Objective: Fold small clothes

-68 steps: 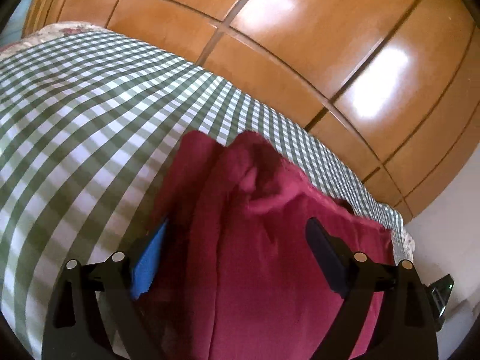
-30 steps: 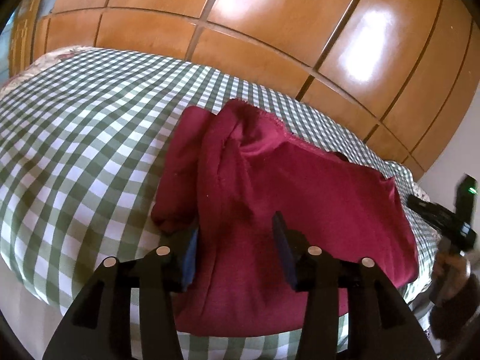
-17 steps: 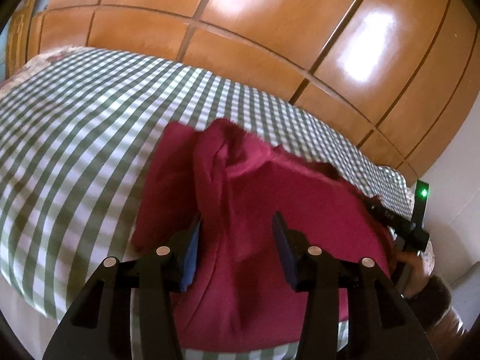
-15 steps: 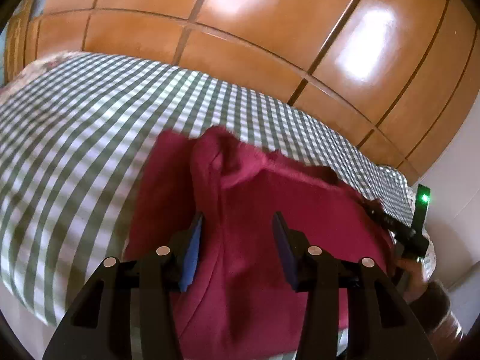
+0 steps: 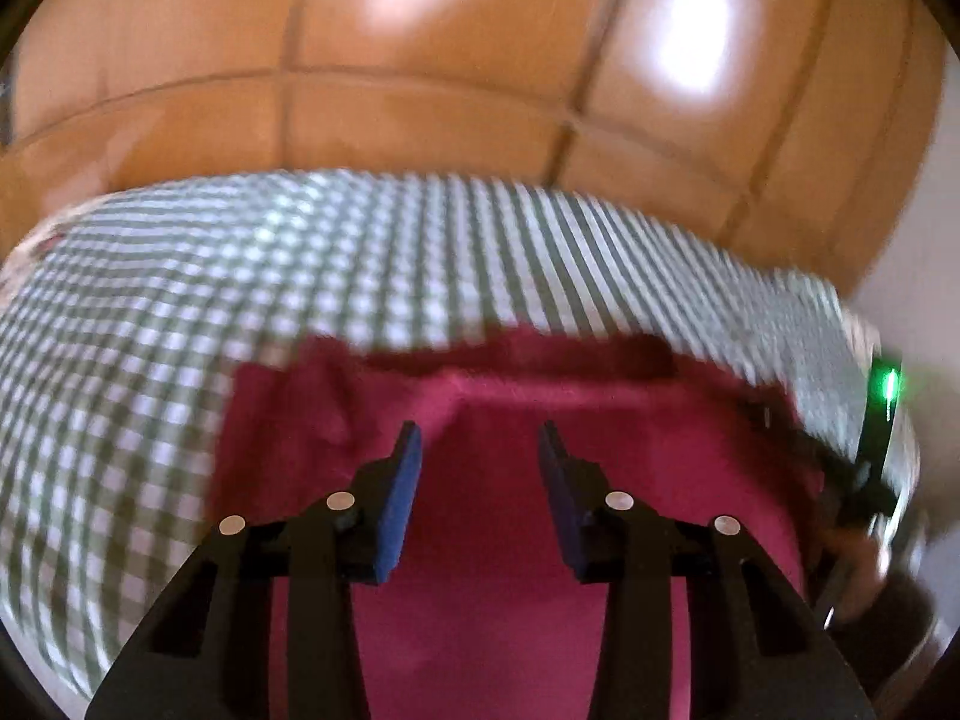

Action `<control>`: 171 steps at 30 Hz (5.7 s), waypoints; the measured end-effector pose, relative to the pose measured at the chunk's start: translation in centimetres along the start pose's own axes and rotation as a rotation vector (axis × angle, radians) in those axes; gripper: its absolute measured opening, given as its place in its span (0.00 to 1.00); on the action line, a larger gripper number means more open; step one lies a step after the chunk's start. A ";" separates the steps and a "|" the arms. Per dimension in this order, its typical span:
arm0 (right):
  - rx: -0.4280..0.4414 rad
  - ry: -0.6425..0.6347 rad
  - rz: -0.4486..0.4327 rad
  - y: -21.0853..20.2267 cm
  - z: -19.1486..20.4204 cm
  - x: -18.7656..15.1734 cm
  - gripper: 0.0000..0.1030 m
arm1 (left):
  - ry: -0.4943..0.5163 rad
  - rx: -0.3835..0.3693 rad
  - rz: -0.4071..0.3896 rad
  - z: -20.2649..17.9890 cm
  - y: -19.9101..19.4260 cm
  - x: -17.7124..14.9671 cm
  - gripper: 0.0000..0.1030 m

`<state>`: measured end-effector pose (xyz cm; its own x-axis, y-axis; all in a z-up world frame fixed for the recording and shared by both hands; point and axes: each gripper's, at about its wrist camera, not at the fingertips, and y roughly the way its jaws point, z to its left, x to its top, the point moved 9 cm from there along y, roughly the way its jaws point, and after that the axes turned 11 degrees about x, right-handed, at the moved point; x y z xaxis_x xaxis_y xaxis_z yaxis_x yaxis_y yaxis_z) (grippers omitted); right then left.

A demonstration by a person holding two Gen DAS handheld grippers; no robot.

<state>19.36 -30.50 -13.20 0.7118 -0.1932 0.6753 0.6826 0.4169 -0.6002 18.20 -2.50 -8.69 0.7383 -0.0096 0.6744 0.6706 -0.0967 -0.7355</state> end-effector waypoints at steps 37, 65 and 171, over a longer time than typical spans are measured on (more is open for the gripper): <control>-0.232 -0.071 -0.008 0.0 -0.9 -0.1 0.60 | -0.210 0.141 -0.032 8.6 5.4 -3.4 0.64; -0.380 -0.115 0.008 -3.0 -0.1 -0.9 0.98 | -0.408 -0.030 -0.015 10.0 1.9 -6.7 0.93; -0.235 0.096 0.027 -14.5 -4.5 -9.8 0.98 | 0.004 -0.457 0.089 -23.0 -0.1 -0.1 0.22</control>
<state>3.26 -38.63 -13.06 0.7348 -0.2728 0.6210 0.6753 0.2073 -0.7078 16.40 -25.40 -7.14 0.7905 -0.0409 0.6110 0.5037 -0.5242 -0.6867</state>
